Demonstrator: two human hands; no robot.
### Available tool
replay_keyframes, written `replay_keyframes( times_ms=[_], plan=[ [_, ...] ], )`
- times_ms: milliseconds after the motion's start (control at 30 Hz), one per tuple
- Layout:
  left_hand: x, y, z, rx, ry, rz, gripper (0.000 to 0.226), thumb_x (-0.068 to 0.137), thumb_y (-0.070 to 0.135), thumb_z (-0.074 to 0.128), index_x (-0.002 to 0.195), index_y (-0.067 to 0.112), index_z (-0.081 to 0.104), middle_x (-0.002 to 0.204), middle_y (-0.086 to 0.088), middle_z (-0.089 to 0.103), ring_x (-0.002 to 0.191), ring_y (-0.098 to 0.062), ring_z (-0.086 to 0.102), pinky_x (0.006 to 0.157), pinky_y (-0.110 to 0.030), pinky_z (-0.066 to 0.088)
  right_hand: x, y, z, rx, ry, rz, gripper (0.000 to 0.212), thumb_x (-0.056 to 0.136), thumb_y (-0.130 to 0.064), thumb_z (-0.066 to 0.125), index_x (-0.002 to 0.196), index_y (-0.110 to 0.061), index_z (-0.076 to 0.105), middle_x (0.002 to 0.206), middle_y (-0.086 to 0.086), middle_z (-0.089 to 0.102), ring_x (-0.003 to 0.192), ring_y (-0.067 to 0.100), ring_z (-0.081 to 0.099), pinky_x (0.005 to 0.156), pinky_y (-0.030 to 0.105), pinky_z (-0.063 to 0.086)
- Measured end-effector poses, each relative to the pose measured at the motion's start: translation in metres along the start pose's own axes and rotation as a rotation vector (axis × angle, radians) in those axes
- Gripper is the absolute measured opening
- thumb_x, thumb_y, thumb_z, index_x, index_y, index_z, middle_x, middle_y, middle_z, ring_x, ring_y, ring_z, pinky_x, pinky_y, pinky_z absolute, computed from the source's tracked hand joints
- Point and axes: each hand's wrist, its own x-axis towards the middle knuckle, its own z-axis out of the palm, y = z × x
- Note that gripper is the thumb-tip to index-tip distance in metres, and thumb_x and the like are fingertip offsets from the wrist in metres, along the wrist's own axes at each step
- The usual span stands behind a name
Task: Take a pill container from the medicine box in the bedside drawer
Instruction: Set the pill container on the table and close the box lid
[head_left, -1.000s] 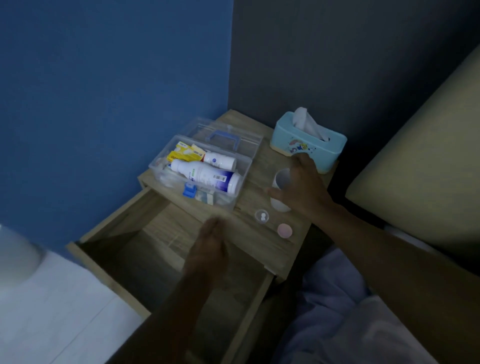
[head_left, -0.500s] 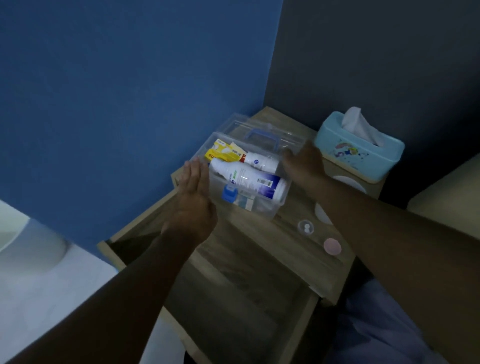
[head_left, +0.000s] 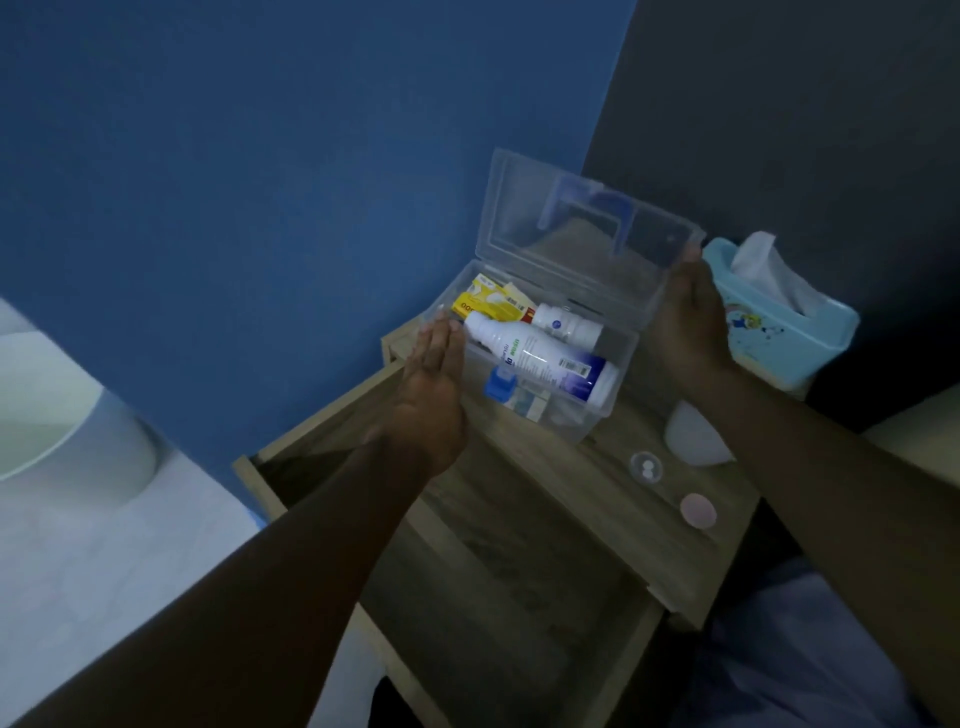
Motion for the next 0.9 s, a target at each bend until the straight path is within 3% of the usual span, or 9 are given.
replay_keyframes(
  times_ms=[67,100,200,267,333,433,533,733,900],
  plan=[
    [0.003,-0.004,-0.009,-0.056,-0.047,0.010,0.082,0.084,-0.003,0.051,0.153,0.002,0.008,0.164,-0.014,-0.002,0.152,-0.030,-0.002,0.123,-0.039,0.010,-0.025,0.002,-0.011,0.014,-0.074,-0.120,0.028,0.108,-0.036,0.029,0.099,-0.027,0.054,0.091,-0.006,0.055,0.081,0.007,0.054,0.078,0.030,0.042],
    [0.003,-0.005,-0.016,-0.092,-0.063,0.006,0.080,0.085,-0.001,0.051,0.154,0.004,0.010,0.164,-0.012,0.002,0.152,-0.029,0.003,0.123,-0.035,0.011,-0.035,0.005,-0.015,-0.009,-0.117,-0.191,0.026,0.107,-0.036,0.031,0.098,-0.026,0.054,0.089,-0.004,0.055,0.080,0.008,0.054,0.080,0.034,0.044],
    [-0.003,-0.009,-0.030,-0.156,0.017,-0.049,0.075,0.088,0.001,0.051,0.154,0.008,0.017,0.162,-0.010,0.019,0.149,-0.027,0.022,0.118,-0.027,0.016,-0.043,0.022,-0.023,-0.142,-0.246,-0.310,0.037,0.104,-0.039,0.040,0.121,-0.007,0.049,0.104,0.014,0.058,0.092,0.021,0.059,0.084,0.046,0.051],
    [-0.010,-0.009,-0.036,-0.157,0.092,-0.108,0.076,0.090,0.003,0.053,0.154,0.007,0.012,0.163,-0.010,0.015,0.150,-0.026,0.016,0.116,-0.020,0.009,-0.053,0.027,-0.028,-0.171,-0.348,-0.336,0.044,0.101,-0.038,0.048,0.135,-0.010,0.044,0.120,0.014,0.058,0.103,0.016,0.060,0.084,0.037,0.053],
    [-0.013,-0.008,-0.040,-0.135,0.123,-0.074,0.080,0.091,0.005,0.055,0.155,0.006,0.006,0.164,-0.009,0.005,0.152,-0.021,0.006,0.111,-0.014,0.000,-0.065,0.036,-0.031,-0.187,-0.404,-0.412,0.052,0.099,-0.031,0.056,0.145,-0.017,0.036,0.142,0.007,0.050,0.127,0.012,0.053,0.098,0.036,0.051],
    [-0.012,-0.005,-0.046,-0.088,0.116,0.005,0.082,0.090,0.003,0.054,0.154,0.007,0.003,0.164,-0.008,-0.002,0.152,-0.020,-0.003,0.116,-0.017,-0.002,-0.078,0.049,-0.028,-0.253,-0.409,-0.523,0.054,0.098,-0.021,0.059,0.147,-0.014,0.036,0.154,0.006,0.040,0.144,0.013,0.037,0.115,0.044,0.039],
    [-0.004,0.000,-0.047,-0.008,0.063,0.055,0.085,0.086,0.002,0.051,0.155,0.007,0.002,0.164,-0.009,-0.004,0.152,-0.023,-0.005,0.123,-0.030,0.003,-0.082,0.057,-0.025,-0.329,-0.407,-0.582,0.054,0.099,-0.020,0.057,0.148,-0.015,0.037,0.157,0.004,0.037,0.149,0.016,0.031,0.116,0.049,0.036],
    [0.003,0.006,-0.032,0.054,-0.016,0.087,0.074,0.091,0.013,0.047,0.155,0.011,0.010,0.165,-0.008,0.003,0.152,-0.026,0.002,0.122,-0.040,0.019,-0.094,0.063,-0.017,-0.514,-0.372,-0.688,0.050,0.103,-0.022,0.050,0.151,-0.015,0.038,0.161,0.004,0.032,0.153,0.022,0.021,0.118,0.033,0.025],
    [0.007,0.017,-0.028,0.111,0.009,-0.001,0.067,0.096,0.012,0.042,0.155,0.011,0.011,0.165,-0.005,0.003,0.152,-0.022,0.002,0.122,-0.035,0.017,-0.092,0.065,-0.015,-0.530,-0.312,-0.722,0.041,0.103,-0.016,0.048,0.144,-0.012,0.047,0.157,0.009,0.040,0.150,0.025,0.030,0.120,0.034,0.025]
  ],
)
